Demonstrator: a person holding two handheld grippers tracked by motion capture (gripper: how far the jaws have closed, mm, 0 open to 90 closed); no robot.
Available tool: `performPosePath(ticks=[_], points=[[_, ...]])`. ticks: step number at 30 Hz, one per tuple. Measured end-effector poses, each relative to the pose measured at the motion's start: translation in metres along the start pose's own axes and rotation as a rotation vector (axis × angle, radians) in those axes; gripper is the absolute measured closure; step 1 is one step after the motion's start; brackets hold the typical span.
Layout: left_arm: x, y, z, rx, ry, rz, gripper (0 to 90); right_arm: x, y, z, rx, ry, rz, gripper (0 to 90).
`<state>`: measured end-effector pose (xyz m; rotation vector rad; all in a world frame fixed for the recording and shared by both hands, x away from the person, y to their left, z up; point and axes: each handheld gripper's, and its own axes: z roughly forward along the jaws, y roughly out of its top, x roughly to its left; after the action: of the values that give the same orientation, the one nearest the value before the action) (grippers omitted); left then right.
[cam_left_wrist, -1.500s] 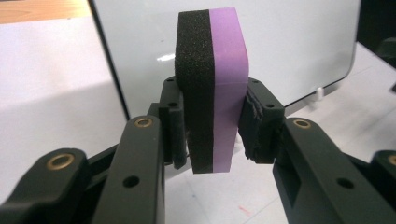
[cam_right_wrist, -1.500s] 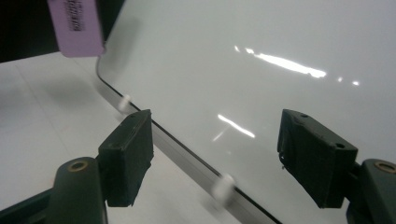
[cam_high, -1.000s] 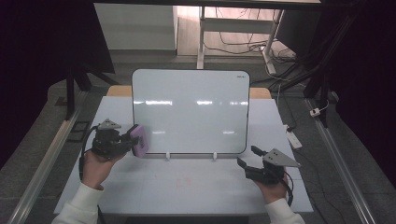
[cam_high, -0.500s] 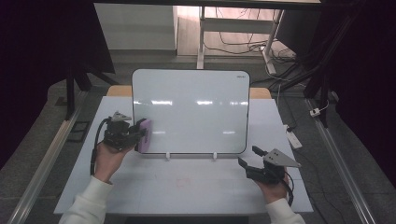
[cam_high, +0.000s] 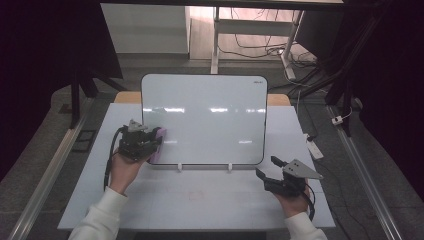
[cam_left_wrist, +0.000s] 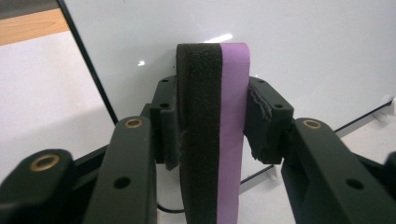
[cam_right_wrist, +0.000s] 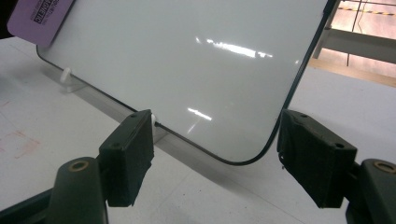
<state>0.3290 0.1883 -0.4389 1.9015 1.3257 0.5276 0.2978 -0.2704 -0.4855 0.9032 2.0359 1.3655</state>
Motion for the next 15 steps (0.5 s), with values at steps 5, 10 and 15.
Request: performPosePath(ticks=[5, 10, 15], points=[[-0.0009, -0.0008, 0.0009, -0.013, 0.010, 0.004, 56.1, -0.0013, -0.0010, 0.0006, 0.003, 0.000, 0.004, 26.8], [-0.0007, -0.0020, 0.0016, -0.027, 0.011, 0.002, 52.9, 0.0003, 0.0001, 0.0001, 0.001, -0.002, -0.005, 26.8], [-0.0010, -0.0022, -0.0023, -0.065, 0.009, 0.002, 45.2, 0.0009, 0.0002, 0.0006, 0.003, -0.001, -0.011, 26.8]])
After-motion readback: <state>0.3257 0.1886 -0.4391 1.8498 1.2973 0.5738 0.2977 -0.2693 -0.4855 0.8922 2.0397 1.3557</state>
